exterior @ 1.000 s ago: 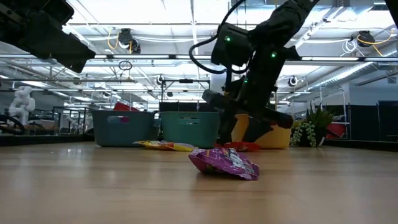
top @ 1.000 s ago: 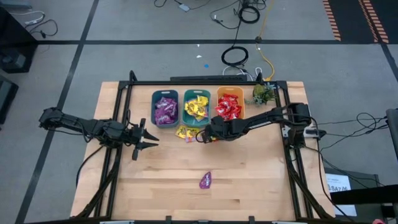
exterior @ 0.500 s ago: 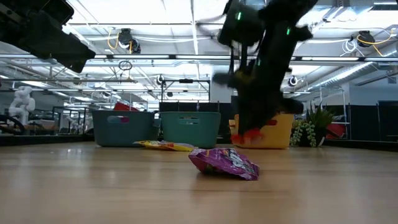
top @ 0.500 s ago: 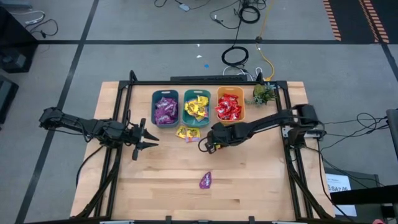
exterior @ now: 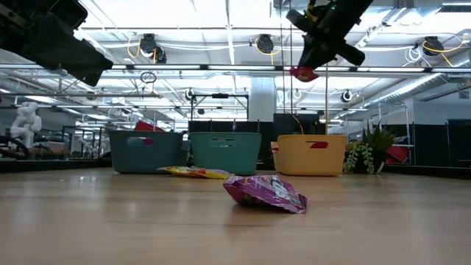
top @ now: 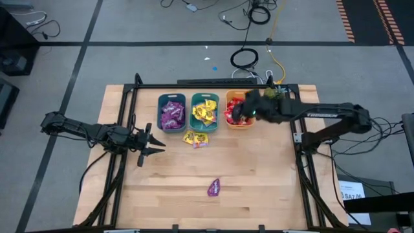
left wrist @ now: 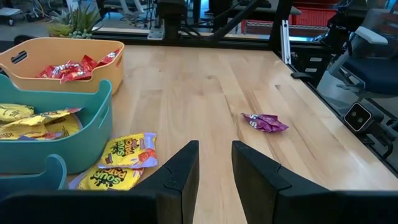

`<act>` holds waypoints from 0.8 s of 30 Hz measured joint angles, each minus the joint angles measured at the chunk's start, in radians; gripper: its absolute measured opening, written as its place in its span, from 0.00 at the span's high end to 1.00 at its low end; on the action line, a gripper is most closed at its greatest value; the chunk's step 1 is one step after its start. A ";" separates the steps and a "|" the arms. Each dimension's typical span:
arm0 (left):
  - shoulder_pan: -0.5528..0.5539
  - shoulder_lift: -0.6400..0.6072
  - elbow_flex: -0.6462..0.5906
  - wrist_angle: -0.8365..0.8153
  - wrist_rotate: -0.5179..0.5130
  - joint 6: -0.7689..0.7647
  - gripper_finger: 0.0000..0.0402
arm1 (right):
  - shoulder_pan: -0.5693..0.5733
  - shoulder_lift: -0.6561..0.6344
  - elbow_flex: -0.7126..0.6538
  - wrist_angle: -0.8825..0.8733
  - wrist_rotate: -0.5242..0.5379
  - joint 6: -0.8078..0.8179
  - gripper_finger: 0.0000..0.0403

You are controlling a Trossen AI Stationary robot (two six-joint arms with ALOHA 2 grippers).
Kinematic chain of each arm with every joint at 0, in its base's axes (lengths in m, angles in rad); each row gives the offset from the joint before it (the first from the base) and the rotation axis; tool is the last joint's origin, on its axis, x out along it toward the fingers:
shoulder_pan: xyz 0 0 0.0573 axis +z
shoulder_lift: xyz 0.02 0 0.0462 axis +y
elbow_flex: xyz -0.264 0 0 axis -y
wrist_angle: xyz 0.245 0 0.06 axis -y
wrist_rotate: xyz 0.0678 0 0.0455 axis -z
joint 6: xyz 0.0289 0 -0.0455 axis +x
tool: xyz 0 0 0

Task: Sort candy
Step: Put the red candy into the yellow bin, then put the violet candy into the blue bin

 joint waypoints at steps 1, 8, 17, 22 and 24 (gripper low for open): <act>0.000 0.000 0.000 0.000 0.000 0.000 0.74 | -0.028 -0.012 0.000 -0.001 -0.001 -0.019 0.97; 0.000 0.000 0.000 0.000 0.000 0.000 0.74 | -0.176 0.019 0.000 0.000 -0.010 -0.088 0.95; 0.000 0.000 0.000 0.000 0.000 0.000 0.74 | -0.223 0.190 0.000 -0.026 -0.092 -0.059 0.84; 0.000 0.000 0.000 0.000 0.000 0.000 0.74 | -0.235 0.220 0.000 -0.056 -0.169 -0.076 0.73; 0.000 0.000 0.000 0.000 0.000 0.000 0.74 | -0.230 0.217 0.000 -0.057 -0.170 -0.094 0.68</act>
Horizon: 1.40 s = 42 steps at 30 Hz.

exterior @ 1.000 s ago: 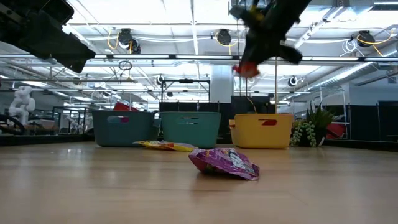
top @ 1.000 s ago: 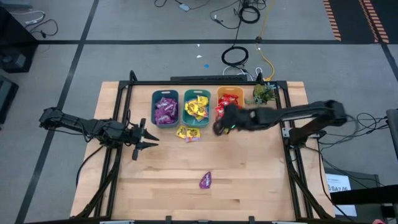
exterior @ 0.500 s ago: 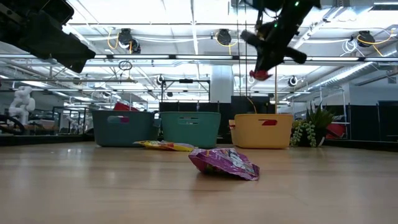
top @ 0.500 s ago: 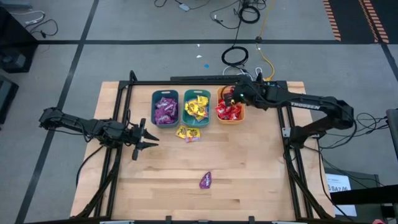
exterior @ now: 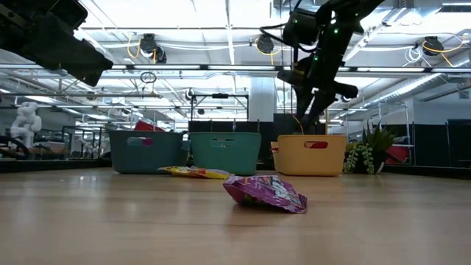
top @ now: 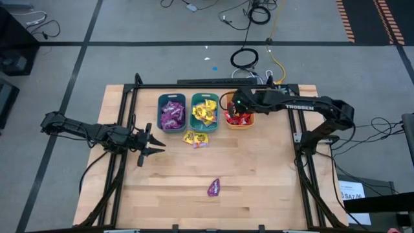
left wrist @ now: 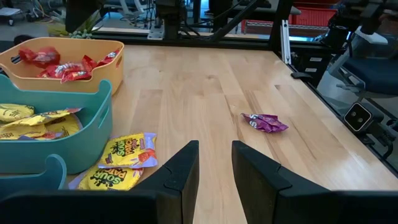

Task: Sort candy
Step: Put the violet candy into the blue bin

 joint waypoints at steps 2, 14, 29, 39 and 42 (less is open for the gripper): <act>0.000 0.000 0.000 0.000 0.000 0.000 0.74 | 0.004 -0.018 0.000 -0.004 0.001 -0.005 0.63; 0.000 0.000 0.000 0.000 0.000 0.000 0.74 | 0.010 -0.195 0.000 -0.021 0.008 0.000 0.45; 0.000 0.000 0.000 0.000 0.000 0.000 0.74 | 0.299 -0.288 0.001 -0.010 0.002 -0.004 0.44; 0.000 0.000 0.000 0.000 0.000 0.000 0.74 | 0.507 -0.201 0.001 0.109 0.002 -0.056 0.44; 0.000 0.000 0.000 0.000 0.000 0.000 0.74 | 0.557 -0.136 0.001 0.171 -0.003 -0.122 0.44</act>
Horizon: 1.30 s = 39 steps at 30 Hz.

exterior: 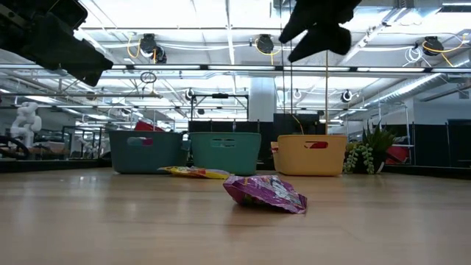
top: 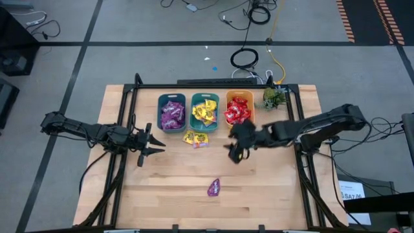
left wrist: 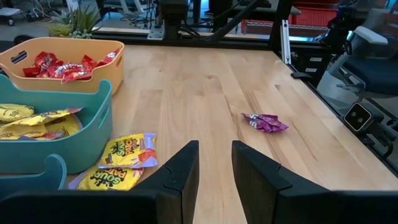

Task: Sort candy
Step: Put the violet candy into the blue bin

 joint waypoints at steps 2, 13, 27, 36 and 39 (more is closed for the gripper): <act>0.000 0.000 0.000 0.000 0.000 0.000 0.74 | 0.028 0.049 0.000 0.049 -0.045 -0.046 0.44; 0.000 0.000 0.000 0.000 0.000 0.000 0.74 | 0.154 0.327 0.000 0.279 -0.206 -0.033 0.44; 0.000 0.000 0.000 -0.001 0.000 -0.001 0.74 | 0.248 0.765 0.259 0.236 -0.184 -0.063 0.55; 0.000 0.000 0.000 0.000 0.000 0.000 0.74 | 0.231 0.831 0.447 0.054 -0.177 -0.151 0.95; 0.000 0.000 0.000 0.000 0.000 0.000 0.74 | 0.205 0.788 0.457 -0.011 -0.123 -0.183 0.97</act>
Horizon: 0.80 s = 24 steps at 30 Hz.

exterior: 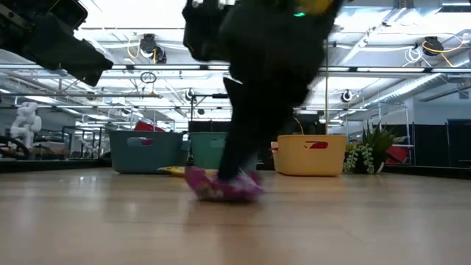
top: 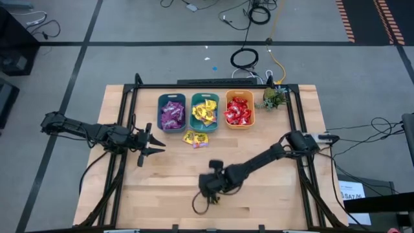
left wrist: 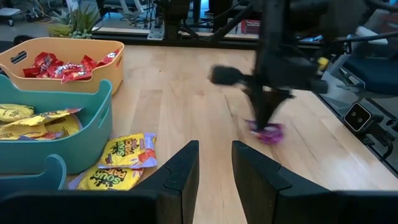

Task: Sort candy
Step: Put the violet candy into the blue bin

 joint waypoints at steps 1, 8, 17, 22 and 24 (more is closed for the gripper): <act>0.000 0.000 0.000 0.000 0.000 0.000 0.74 | -0.013 -0.015 0.002 -0.010 0.031 -0.011 0.97; 0.000 0.000 0.000 0.000 0.000 0.000 0.74 | -0.117 -0.170 0.055 -0.008 0.120 -0.125 1.00; 0.000 0.000 0.000 -0.001 0.000 0.000 0.74 | -0.335 -0.217 0.265 -0.009 0.181 -0.366 1.00; 0.000 0.000 0.000 0.000 0.000 0.000 0.74 | -0.479 -0.195 0.379 0.051 0.108 -0.474 1.00; 0.000 0.000 0.000 -0.001 0.000 0.000 0.74 | -0.529 -0.184 0.381 0.132 0.040 -0.490 1.00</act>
